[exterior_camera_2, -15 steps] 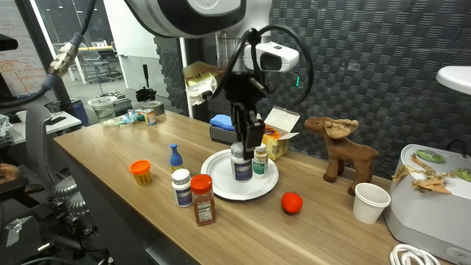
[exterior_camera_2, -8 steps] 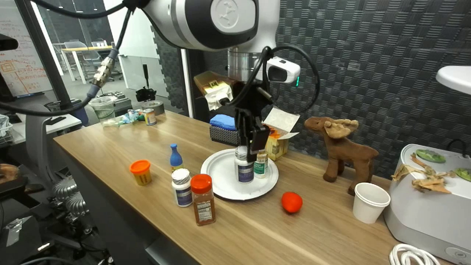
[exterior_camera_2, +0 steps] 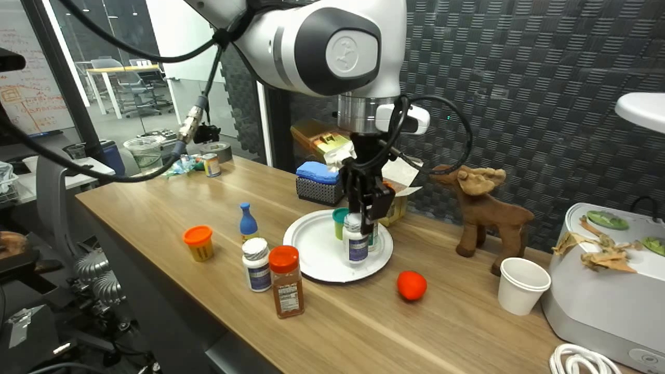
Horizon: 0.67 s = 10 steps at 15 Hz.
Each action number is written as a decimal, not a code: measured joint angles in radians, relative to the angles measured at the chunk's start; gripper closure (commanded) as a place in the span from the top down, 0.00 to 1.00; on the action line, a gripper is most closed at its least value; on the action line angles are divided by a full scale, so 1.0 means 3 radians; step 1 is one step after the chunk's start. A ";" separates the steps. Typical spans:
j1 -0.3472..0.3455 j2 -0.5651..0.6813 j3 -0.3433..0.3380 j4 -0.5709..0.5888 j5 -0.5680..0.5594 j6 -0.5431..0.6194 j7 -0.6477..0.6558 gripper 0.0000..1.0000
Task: Pick up all the objects surrounding the white plate and arrange them on the plate
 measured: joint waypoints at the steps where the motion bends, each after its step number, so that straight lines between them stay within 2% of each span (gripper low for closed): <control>1: 0.0000 0.0027 0.0013 0.0027 0.0000 0.0005 -0.0063 0.19; 10: 0.0000 0.0183 0.0071 0.0138 -0.0042 0.0020 -0.0395 0.19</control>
